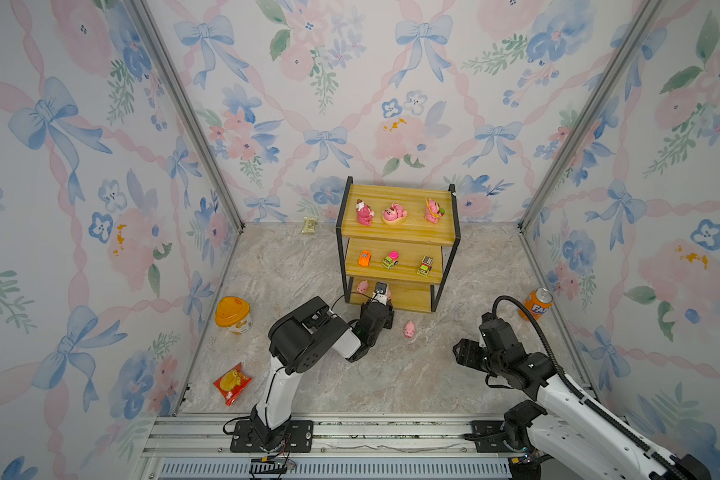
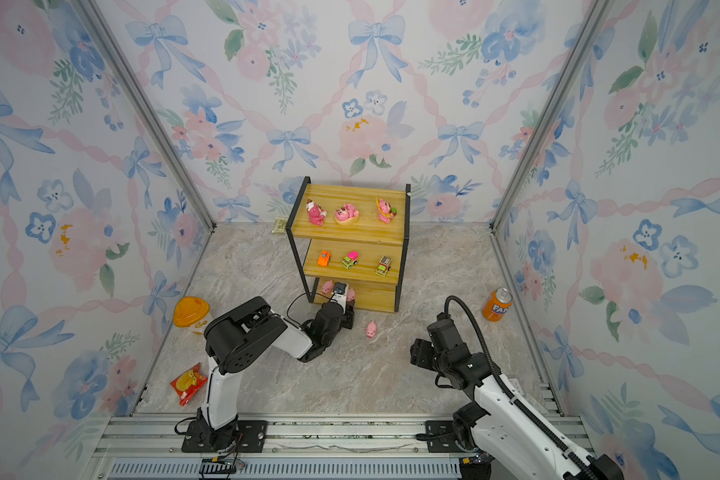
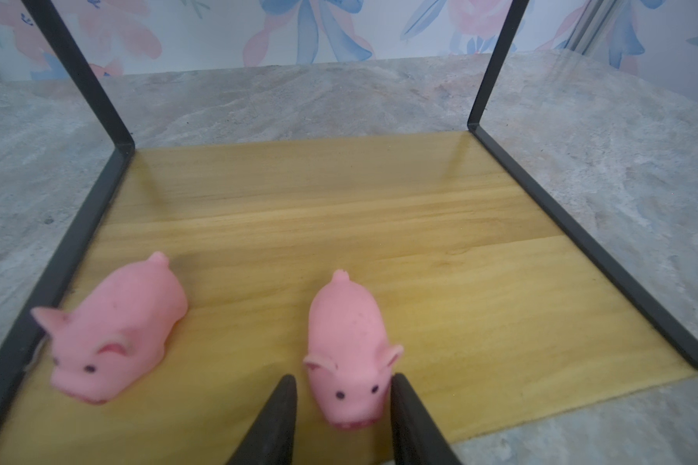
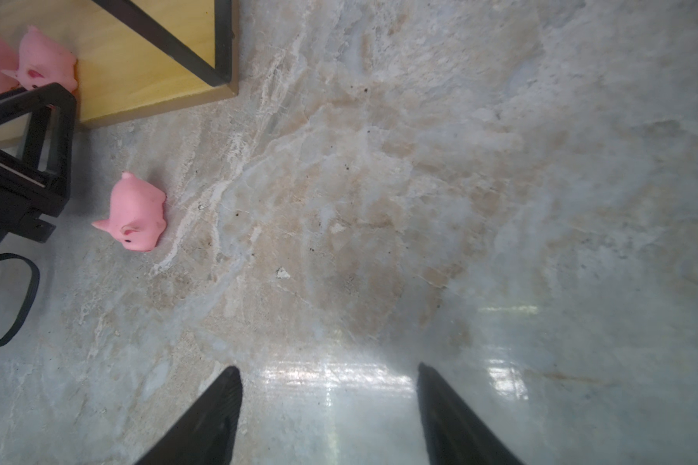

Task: Place and organize the plastic toys onto the shelf
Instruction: 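Open the left gripper to release the pig on the bottom shelf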

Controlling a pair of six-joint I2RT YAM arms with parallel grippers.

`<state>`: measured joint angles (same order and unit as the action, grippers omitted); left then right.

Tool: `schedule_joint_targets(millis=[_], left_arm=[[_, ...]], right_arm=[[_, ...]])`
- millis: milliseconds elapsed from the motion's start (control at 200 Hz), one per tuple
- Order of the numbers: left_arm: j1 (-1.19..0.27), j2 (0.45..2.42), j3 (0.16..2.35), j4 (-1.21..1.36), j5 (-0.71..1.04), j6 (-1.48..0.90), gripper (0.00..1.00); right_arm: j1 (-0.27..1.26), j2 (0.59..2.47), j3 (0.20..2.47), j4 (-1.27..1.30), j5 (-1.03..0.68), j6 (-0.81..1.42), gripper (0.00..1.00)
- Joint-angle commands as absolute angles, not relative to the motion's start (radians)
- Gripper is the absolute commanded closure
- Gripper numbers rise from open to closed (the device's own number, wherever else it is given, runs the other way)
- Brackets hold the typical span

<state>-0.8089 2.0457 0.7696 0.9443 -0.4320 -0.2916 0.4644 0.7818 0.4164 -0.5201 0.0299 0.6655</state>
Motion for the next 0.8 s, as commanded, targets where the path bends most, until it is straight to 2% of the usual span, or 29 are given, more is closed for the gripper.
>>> schedule_joint_targets(millis=[0,495,640,795], left_arm=[[-0.802,2.009,0.745,0.937,-0.468,-0.296,0.59],[-0.799,1.993,0.744,0.938,-0.428,-0.297,0.51],[-0.804,1.961,0.667,0.938,-0.425,-0.311,0.48],[-0.839,1.905,0.602,0.937,-0.456,-0.294,0.49]], right_arm=[[0.454,0.781,0.403,-0.531,0.021,0.649,0.28],[0.454,0.781,0.406,-0.531,0.01,0.643,0.27],[0.454,0.781,0.406,-0.534,0.009,0.643,0.26],[0.453,0.782,0.405,-0.531,0.008,0.646,0.26]])
